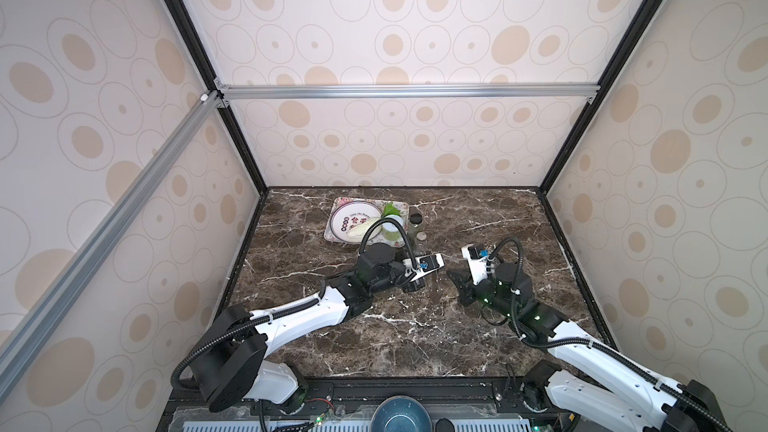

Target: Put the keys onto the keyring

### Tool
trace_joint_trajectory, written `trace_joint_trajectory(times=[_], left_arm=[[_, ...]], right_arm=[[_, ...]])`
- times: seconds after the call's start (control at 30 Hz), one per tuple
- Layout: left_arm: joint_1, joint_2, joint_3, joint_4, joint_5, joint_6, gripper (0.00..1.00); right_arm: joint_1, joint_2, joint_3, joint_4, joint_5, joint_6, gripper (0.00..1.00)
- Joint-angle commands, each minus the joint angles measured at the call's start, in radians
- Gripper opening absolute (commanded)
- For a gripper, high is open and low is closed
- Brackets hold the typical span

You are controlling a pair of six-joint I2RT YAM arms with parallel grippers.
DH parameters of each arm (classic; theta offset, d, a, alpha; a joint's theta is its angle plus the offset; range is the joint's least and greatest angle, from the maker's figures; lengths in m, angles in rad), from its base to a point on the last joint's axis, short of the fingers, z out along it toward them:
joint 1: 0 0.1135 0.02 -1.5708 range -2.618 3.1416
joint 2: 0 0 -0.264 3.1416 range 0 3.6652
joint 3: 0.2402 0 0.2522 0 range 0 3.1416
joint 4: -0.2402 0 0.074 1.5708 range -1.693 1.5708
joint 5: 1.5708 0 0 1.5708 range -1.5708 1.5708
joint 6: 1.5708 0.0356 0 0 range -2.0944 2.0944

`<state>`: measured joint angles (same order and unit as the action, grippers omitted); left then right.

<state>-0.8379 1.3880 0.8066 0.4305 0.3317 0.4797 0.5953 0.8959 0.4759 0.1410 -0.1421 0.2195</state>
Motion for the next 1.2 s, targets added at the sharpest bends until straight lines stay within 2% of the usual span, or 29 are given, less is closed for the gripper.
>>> trace_joint_trajectory(times=[0.0, 0.27, 0.47, 0.73, 1.0, 1.17], left_arm=[[-0.001, -0.009, 0.021, 0.021, 0.023, 0.016, 0.0], [-0.001, 0.001, 0.034, 0.027, 0.095, -0.001, 0.0], [-0.001, 0.006, 0.043, 0.009, 0.133, 0.005, 0.0], [-0.001, -0.009, 0.042, 0.016, 0.278, -0.006, 0.0], [-0.002, -0.004, 0.04, 0.041, 0.284, -0.026, 0.0], [-0.001, -0.009, 0.036, 0.044, 0.279, -0.026, 0.0]], right_arm=[[0.009, 0.004, -0.002, 0.011, -0.057, -0.019, 0.17], [0.035, 0.036, 0.003, 0.044, -0.094, -0.031, 0.22], [0.05, 0.028, 0.001, 0.048, -0.07, -0.042, 0.23], [0.06, 0.032, -0.013, 0.081, -0.071, -0.049, 0.25], [0.108, 0.008, -0.03, 0.095, -0.024, -0.098, 0.32], [0.123, 0.003, -0.032, 0.091, 0.011, -0.11, 0.31]])
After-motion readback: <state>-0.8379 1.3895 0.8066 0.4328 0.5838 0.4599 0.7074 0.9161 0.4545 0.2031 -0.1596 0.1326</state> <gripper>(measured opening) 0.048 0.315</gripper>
